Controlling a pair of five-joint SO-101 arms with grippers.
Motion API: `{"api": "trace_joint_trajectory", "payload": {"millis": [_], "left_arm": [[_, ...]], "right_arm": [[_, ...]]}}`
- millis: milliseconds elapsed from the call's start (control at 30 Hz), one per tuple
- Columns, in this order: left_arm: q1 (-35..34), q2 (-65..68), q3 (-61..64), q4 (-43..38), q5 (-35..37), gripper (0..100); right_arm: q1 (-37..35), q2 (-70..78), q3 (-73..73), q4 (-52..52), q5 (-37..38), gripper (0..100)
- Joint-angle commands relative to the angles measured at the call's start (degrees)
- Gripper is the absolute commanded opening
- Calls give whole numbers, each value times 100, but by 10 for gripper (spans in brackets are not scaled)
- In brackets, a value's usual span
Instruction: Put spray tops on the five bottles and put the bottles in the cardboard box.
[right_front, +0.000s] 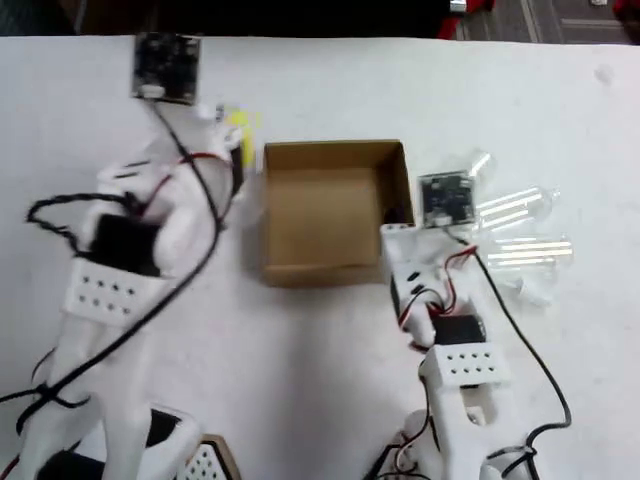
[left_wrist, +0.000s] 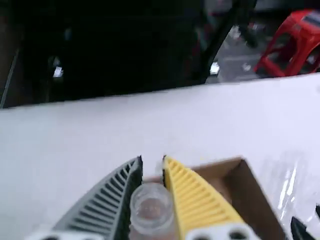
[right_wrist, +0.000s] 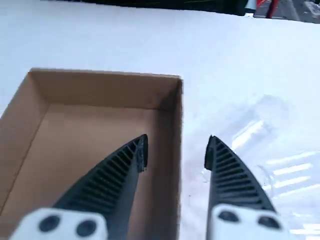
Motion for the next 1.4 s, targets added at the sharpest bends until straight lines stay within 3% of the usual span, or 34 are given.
{"api": "trace_joint_trajectory", "payload": {"millis": [0, 267, 400, 933, 1367], "left_arm": [[637, 523, -18, -1820, -53, 23], [831, 2545, -114, -3824, -905, 23], [796, 3213, -105, -4202, -897, 23], [567, 4338, -167, -4659, -941, 23], [251, 4435, -114, -4677, -905, 23]], "right_arm": [[629, -48, -70, -347, -677, 170], [813, 4, -44, -549, -782, 170], [813, 4, -44, -549, -782, 170], [804, 13, -35, -549, -774, 170], [778, 13, -35, -549, -774, 170]]}}
